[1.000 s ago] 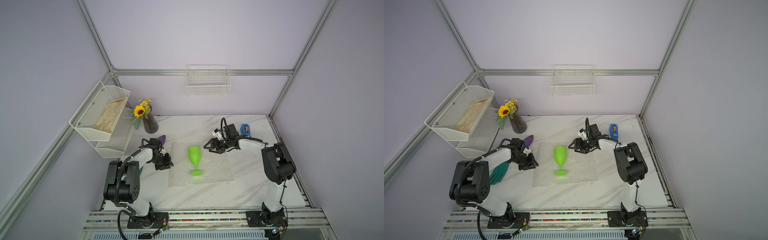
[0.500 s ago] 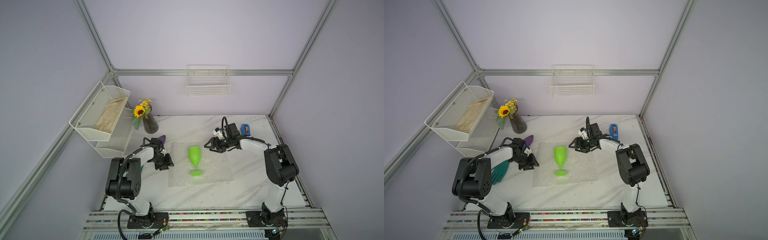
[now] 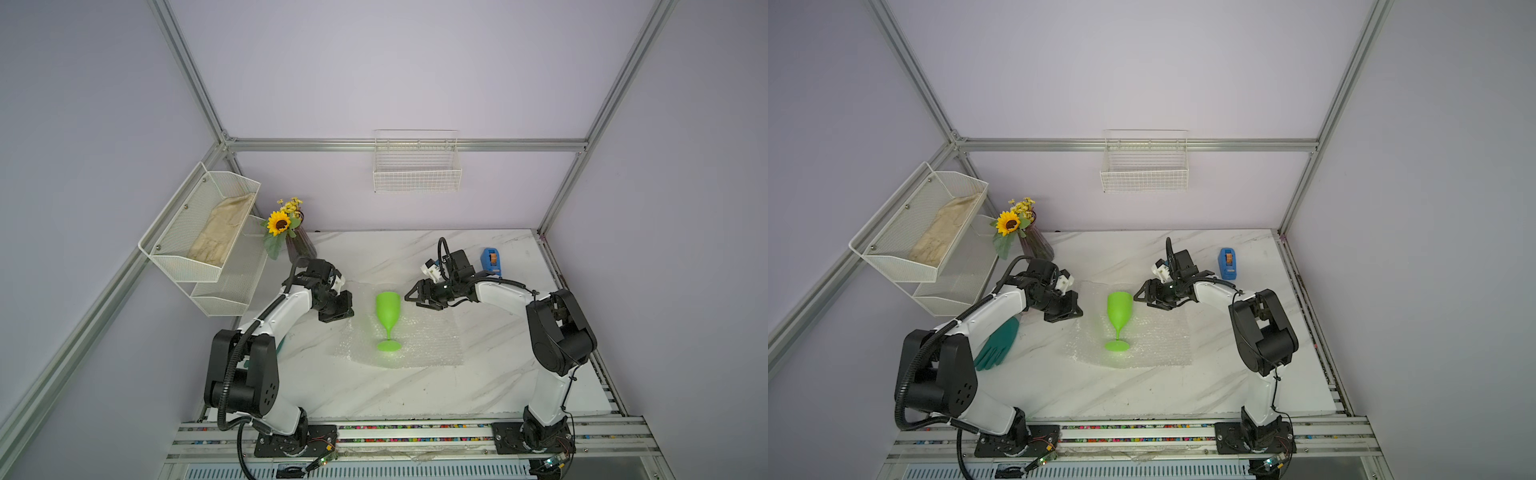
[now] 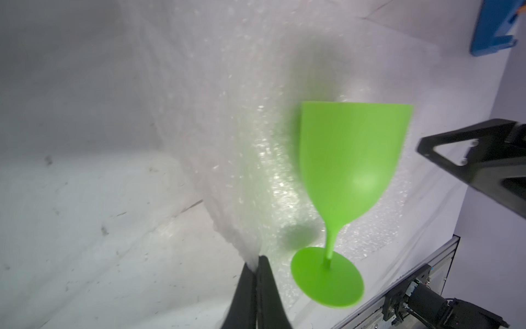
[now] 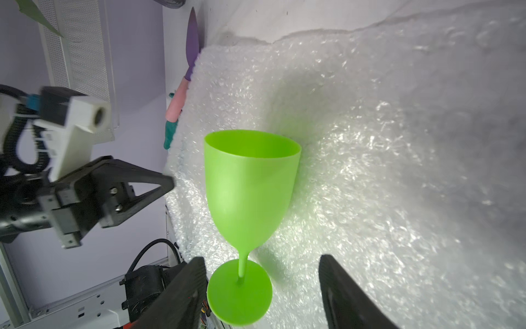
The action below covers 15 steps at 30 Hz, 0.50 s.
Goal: Wrap wine glasses in bubble wrap
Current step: Wrap the wine glass in bubble wrap.
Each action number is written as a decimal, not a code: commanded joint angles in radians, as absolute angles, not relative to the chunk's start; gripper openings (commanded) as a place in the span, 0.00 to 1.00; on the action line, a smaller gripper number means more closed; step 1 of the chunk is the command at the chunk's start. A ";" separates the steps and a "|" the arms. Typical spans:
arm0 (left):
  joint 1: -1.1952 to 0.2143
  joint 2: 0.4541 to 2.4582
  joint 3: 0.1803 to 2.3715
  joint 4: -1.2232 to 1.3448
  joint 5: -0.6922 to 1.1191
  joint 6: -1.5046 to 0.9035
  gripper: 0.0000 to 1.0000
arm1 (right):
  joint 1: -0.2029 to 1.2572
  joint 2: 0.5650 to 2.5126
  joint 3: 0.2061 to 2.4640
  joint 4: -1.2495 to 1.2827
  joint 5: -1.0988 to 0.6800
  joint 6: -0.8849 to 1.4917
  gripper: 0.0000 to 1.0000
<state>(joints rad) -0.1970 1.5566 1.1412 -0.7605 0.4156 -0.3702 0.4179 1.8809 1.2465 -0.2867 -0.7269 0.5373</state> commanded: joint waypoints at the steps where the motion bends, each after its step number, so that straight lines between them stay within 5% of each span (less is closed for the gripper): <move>1: -0.270 1.574 1.250 -0.788 0.427 -0.347 0.00 | 0.417 1.843 1.247 -0.296 -0.691 0.542 0.66; 15: -0.459 1.756 1.402 -0.726 0.462 -0.346 0.02 | 0.443 1.864 1.312 -0.161 -0.762 0.657 0.66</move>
